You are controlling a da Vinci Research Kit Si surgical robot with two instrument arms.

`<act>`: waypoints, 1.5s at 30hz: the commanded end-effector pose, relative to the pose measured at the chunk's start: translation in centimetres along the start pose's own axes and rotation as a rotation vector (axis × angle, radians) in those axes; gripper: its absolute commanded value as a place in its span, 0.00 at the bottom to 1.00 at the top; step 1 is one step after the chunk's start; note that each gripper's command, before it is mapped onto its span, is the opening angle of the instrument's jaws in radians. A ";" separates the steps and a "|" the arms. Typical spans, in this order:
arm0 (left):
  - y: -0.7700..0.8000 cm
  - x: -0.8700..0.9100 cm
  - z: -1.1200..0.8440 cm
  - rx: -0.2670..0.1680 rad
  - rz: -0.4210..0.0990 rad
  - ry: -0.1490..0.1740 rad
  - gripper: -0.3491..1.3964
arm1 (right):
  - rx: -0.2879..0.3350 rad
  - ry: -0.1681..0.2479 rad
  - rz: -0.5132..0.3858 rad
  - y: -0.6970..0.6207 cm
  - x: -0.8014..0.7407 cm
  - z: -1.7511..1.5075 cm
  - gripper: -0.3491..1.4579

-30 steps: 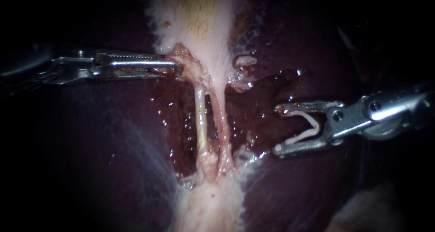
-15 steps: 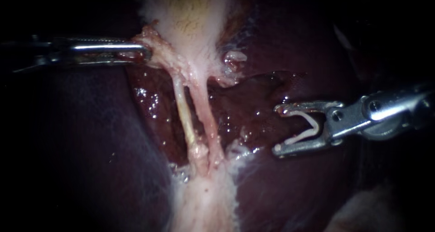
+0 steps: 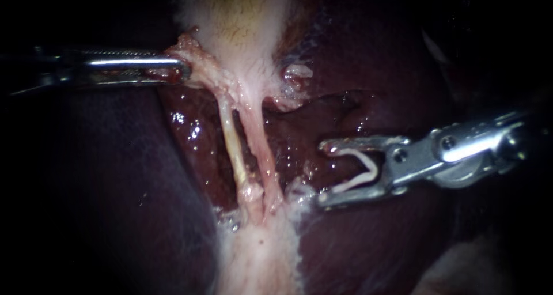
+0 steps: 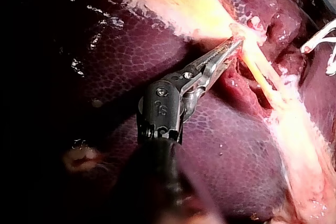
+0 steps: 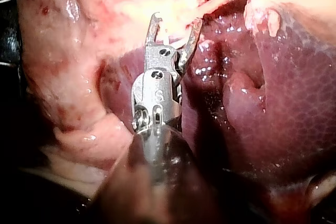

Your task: Clipping first clip left tube

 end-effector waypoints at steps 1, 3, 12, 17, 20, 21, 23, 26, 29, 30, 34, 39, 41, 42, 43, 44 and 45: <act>0.00 0.00 0.01 0.000 0.000 0.000 0.00 | 0.004 -0.001 0.001 0.00 0.00 0.07 0.47; 0.00 0.00 0.01 0.001 0.000 0.000 0.00 | 0.010 0.002 0.016 0.01 0.01 0.21 0.47; 0.01 0.00 0.01 0.001 0.000 0.000 0.00 | 0.033 0.012 0.106 0.19 0.08 0.72 0.47; 0.03 0.01 0.01 0.001 0.000 0.000 0.00 | 0.026 0.010 0.126 0.30 -0.06 0.83 0.47; 0.03 0.01 0.01 0.002 0.000 0.000 0.00 | 0.022 0.009 0.138 0.37 -0.19 0.88 0.47; 0.03 0.01 0.01 0.002 0.000 0.000 0.00 | 0.021 0.008 0.142 0.39 -0.23 0.90 0.47; 0.04 0.01 0.01 0.002 0.000 0.000 0.00 | 0.019 0.007 0.140 0.43 -0.30 0.92 0.47; 0.05 0.01 0.01 0.002 0.000 0.001 0.00 | 0.018 0.006 0.144 0.49 -0.37 0.95 0.47; 0.06 0.02 0.01 0.003 0.000 0.001 0.00 | 0.020 0.006 0.143 0.53 -0.41 0.96 0.47; 0.07 0.02 0.01 0.003 0.000 0.001 0.00 | 0.019 0.006 0.143 0.55 -0.41 0.97 0.47; 0.07 0.02 0.02 0.003 0.000 0.001 0.00 | 0.031 0.006 0.144 0.62 -0.41 1.03 0.47; 0.07 0.02 0.02 0.003 0.000 0.001 0.00 | 0.060 0.044 0.136 0.66 -0.36 1.17 0.47; 0.07 0.02 0.02 0.003 0.000 0.001 0.00 | 0.081 0.060 0.137 0.66 -0.34 1.24 0.47; 0.07 0.02 0.02 0.004 0.000 0.001 0.00 | 0.093 0.062 0.136 0.65 -0.34 1.26 0.47; 0.07 0.02 0.02 0.004 0.000 0.001 0.00 | 0.102 0.066 0.139 0.64 -0.34 1.30 0.47; 0.07 0.02 0.03 0.004 -0.001 0.001 0.00 | 0.108 0.068 0.139 0.63 -0.35 1.32 0.47; 0.07 0.02 0.03 0.004 -0.001 0.001 0.00 | 0.110 0.070 0.138 0.62 -0.35 1.34 0.47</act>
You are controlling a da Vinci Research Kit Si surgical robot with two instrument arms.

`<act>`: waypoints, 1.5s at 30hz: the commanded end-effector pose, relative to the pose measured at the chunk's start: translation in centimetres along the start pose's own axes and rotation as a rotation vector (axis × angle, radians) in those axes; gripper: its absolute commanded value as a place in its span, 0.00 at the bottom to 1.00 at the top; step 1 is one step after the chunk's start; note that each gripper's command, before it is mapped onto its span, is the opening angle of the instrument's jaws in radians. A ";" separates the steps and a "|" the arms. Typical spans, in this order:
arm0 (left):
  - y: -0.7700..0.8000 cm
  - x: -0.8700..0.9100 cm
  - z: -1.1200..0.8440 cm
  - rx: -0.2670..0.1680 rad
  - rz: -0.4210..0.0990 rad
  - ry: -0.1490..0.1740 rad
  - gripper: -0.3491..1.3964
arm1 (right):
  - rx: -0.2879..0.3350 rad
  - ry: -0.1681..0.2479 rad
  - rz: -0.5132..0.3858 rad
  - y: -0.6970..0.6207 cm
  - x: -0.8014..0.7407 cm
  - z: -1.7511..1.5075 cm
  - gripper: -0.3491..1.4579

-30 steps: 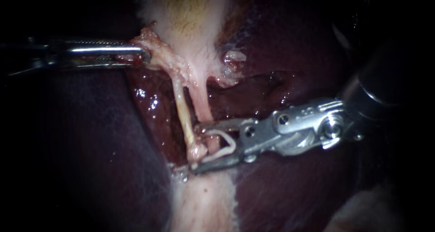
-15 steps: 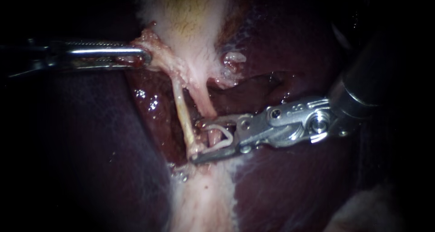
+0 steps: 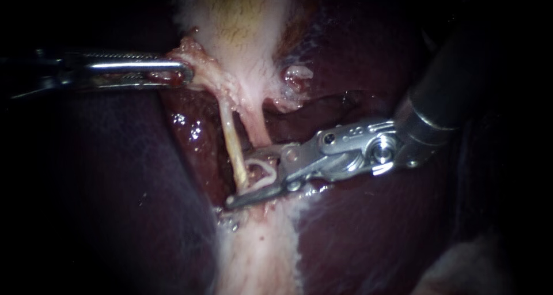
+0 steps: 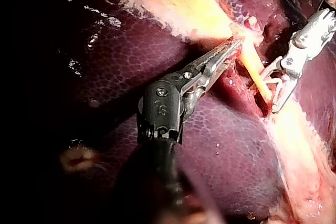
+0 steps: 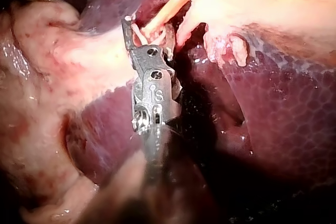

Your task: Clipping first clip left tube

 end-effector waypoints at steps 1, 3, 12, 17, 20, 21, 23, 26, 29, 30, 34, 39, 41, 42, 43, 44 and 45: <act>0.00 0.00 0.00 0.001 -0.001 0.000 0.00 | 0.002 0.002 0.001 -0.01 -0.01 0.03 0.47; 0.00 0.00 0.01 0.001 -0.001 0.000 0.00 | 0.010 0.008 -0.005 -0.03 -0.01 0.07 0.47; 0.00 0.00 0.01 0.001 -0.001 0.000 0.00 | 0.074 0.056 0.000 -0.22 0.03 0.10 0.47; 0.00 0.00 0.00 0.000 -0.001 0.000 0.00 | 0.101 0.090 -0.011 -0.45 0.12 0.14 0.47; 0.00 0.00 0.00 0.000 -0.001 0.000 0.00 | 0.147 0.097 -0.013 -0.60 0.18 0.17 0.47; 0.00 0.00 0.00 0.000 -0.001 0.000 0.00 | 0.171 0.092 -0.020 -0.66 0.21 0.18 0.47; 0.00 0.00 -0.01 0.000 -0.001 0.000 0.00 | 0.203 0.092 -0.027 -0.73 0.25 0.21 0.46; -0.01 0.00 -0.01 0.000 -0.001 0.000 0.00 | 0.214 0.097 -0.025 -0.79 0.28 0.23 0.46; -0.01 0.00 0.00 -0.001 -0.001 0.000 0.00 | 0.213 0.100 -0.028 -0.80 0.30 0.24 0.46; -0.01 0.00 0.00 -0.001 -0.001 0.000 0.00 | 0.213 0.100 -0.029 -0.80 0.30 0.25 0.46; -0.01 0.00 0.00 -0.001 0.000 0.000 0.00 | 0.208 0.101 -0.027 -0.77 0.29 0.22 0.44; -0.01 0.00 0.00 -0.001 -0.001 0.000 0.00 | 0.189 0.098 -0.024 -0.73 0.28 0.12 0.36; -0.01 0.00 0.00 -0.001 -0.001 0.000 0.00 | 0.187 0.087 -0.025 -0.73 0.27 0.09 0.30; -0.01 0.00 0.00 -0.001 -0.001 0.000 0.00 | 0.186 0.084 -0.025 -0.72 0.26 0.09 0.28; -0.01 0.00 0.00 -0.001 -0.001 0.000 0.00 | 0.186 0.084 -0.025 -0.71 0.26 0.08 0.27; -0.01 0.00 0.00 -0.001 -0.001 0.000 0.00 | 0.186 0.084 -0.025 -0.71 0.25 0.08 0.26; -0.01 0.00 0.00 -0.001 -0.001 0.000 0.00 | 0.186 0.084 -0.025 -0.70 0.25 0.08 0.25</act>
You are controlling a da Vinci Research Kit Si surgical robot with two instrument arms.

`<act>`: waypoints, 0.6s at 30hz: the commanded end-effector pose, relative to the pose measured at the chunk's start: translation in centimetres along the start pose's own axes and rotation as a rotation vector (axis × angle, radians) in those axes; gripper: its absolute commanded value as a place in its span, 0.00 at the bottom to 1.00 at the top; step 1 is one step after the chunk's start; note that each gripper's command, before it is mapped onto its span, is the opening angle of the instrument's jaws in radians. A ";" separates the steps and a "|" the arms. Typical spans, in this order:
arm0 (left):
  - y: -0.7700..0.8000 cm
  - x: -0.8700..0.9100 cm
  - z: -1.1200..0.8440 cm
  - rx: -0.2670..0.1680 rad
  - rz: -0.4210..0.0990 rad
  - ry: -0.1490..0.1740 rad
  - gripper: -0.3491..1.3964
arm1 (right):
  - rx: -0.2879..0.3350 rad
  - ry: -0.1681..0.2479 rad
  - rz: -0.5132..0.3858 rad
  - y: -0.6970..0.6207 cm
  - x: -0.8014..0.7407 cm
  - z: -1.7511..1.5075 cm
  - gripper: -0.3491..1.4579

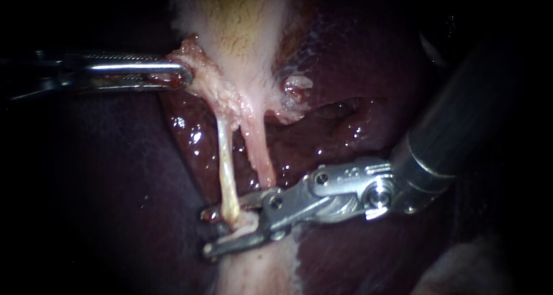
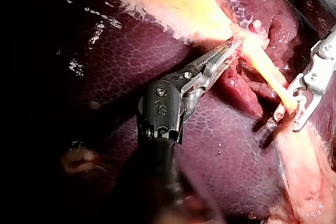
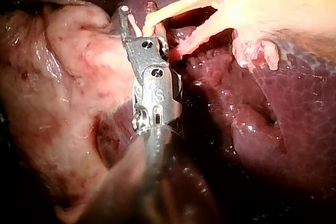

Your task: Clipping first clip left tube

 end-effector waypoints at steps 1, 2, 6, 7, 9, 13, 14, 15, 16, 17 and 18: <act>0.00 0.00 0.00 0.000 0.000 0.000 0.00 | 0.000 -0.001 0.000 0.00 -0.01 0.00 0.23; 0.00 0.00 0.00 0.000 0.000 0.000 0.00 | 0.000 -0.001 0.000 0.00 -0.01 -0.01 0.19; 0.00 0.00 0.00 0.000 0.000 0.000 0.00 | 0.001 -0.003 0.047 -0.02 -0.03 -0.04 0.00; 0.00 0.00 0.00 0.000 0.000 0.000 0.00 | 0.000 -0.002 0.077 0.00 -0.02 -0.04 0.00; 0.00 0.00 -0.01 0.000 0.000 0.000 0.00 | -0.004 -0.006 0.107 0.01 -0.02 -0.05 0.00; 0.00 0.00 -0.01 -0.001 0.000 0.000 0.00 | -0.008 -0.020 0.108 0.02 -0.03 -0.07 0.00; 0.00 0.00 -0.01 -0.001 0.000 0.000 0.00 | -0.008 -0.020 0.108 0.03 -0.04 -0.07 0.00; 0.00 0.00 -0.01 -0.001 0.000 0.000 0.00 | -0.007 -0.020 0.108 0.03 -0.04 -0.08 0.00; 0.00 0.00 -0.01 -0.001 0.000 0.000 0.00 | -0.007 -0.020 0.108 0.03 -0.04 -0.08 0.00; 0.00 0.00 -0.01 -0.001 0.000 0.000 0.00 | -0.007 -0.020 0.108 0.04 -0.05 -0.08 0.00; 0.00 0.00 -0.01 -0.001 0.000 0.000 0.00 | -0.007 -0.020 0.108 0.04 -0.05 -0.08 0.00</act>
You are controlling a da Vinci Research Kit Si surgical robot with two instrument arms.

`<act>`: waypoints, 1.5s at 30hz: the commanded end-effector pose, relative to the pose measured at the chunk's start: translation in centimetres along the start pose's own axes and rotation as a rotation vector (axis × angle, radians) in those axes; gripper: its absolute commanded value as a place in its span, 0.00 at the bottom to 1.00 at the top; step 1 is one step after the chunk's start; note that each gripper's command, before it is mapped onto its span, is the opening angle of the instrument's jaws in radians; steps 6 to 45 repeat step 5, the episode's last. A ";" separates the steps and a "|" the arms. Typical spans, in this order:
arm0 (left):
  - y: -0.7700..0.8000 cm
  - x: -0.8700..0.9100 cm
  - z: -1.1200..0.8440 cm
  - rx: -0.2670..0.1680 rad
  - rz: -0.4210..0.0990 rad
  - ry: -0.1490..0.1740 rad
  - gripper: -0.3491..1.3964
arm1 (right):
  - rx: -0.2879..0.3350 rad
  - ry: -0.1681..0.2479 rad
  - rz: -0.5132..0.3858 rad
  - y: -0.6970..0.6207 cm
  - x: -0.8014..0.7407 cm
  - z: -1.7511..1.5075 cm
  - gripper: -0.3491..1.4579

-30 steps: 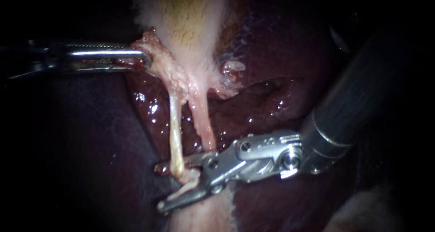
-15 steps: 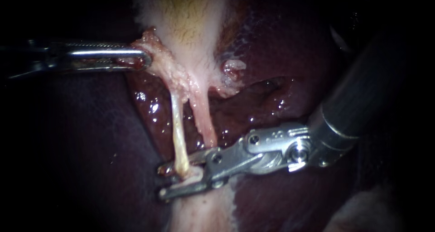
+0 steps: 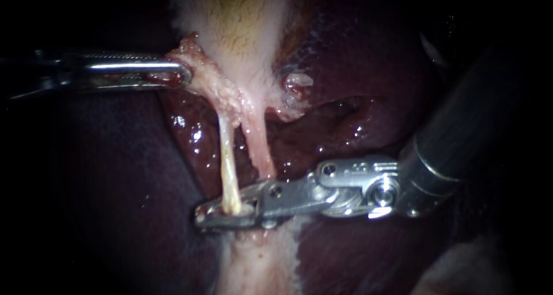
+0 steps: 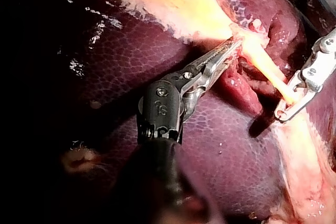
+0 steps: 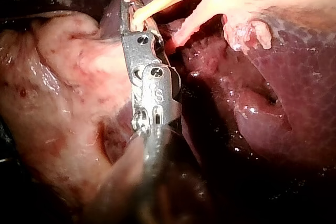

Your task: Clipping first clip left tube

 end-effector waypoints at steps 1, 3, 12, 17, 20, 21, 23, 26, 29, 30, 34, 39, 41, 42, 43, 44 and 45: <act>0.00 0.00 0.00 0.000 0.000 0.000 0.00 | 0.000 0.000 0.000 0.00 -0.01 0.00 0.00; 0.00 0.00 0.00 0.000 0.000 0.000 0.00 | 0.000 0.000 0.000 0.00 -0.01 0.00 0.00; 0.00 0.00 0.00 0.000 0.000 0.000 0.00 | 0.000 0.000 0.000 0.01 -0.01 0.00 0.00; 0.00 0.00 0.00 0.000 0.000 0.000 0.00 | 0.000 0.000 0.000 0.01 -0.01 0.00 0.00; 0.00 0.00 0.00 0.000 0.000 0.000 0.00 | 0.000 0.000 0.000 0.01 -0.01 0.00 0.00; 0.00 0.00 0.00 0.000 0.000 0.000 0.00 | 0.000 0.000 0.000 0.01 -0.01 0.00 0.00; 0.00 0.00 0.00 0.000 0.000 0.000 0.00 | 0.000 0.000 0.000 0.01 -0.01 0.00 0.00; 0.00 0.00 0.00 0.000 0.000 0.000 0.00 | 0.000 0.000 0.000 0.01 -0.01 0.00 0.00; 0.00 0.00 0.00 0.000 0.000 0.000 0.00 | 0.000 0.000 0.000 0.01 -0.01 0.00 0.00; 0.00 0.00 0.00 0.000 0.000 0.000 0.00 | 0.000 0.000 0.000 0.01 -0.01 0.00 0.00; 0.00 0.00 0.00 0.000 0.000 0.000 0.00 | 0.000 0.000 0.000 0.01 -0.01 0.00 0.00; 0.00 0.00 0.00 0.000 0.000 0.000 0.00 | 0.000 0.000 0.000 0.01 -0.01 0.00 0.00; 0.00 0.00 0.00 0.000 0.000 0.000 0.00 | 0.000 0.000 0.000 0.01 -0.01 0.00 0.00; 0.00 0.00 0.00 0.000 0.000 0.000 0.00 | 0.000 0.000 0.000 0.01 -0.01 0.00 0.00; 0.00 0.00 0.00 0.000 0.000 0.000 0.00 | 0.000 0.000 0.000 0.01 -0.01 0.00 0.00; 0.00 0.00 0.00 0.000 0.000 0.000 0.00 | 0.000 0.000 0.000 0.01 -0.01 0.00 0.00; 0.00 0.00 0.00 0.000 0.000 0.000 0.00 | 0.000 0.000 0.000 0.01 -0.01 0.00 0.00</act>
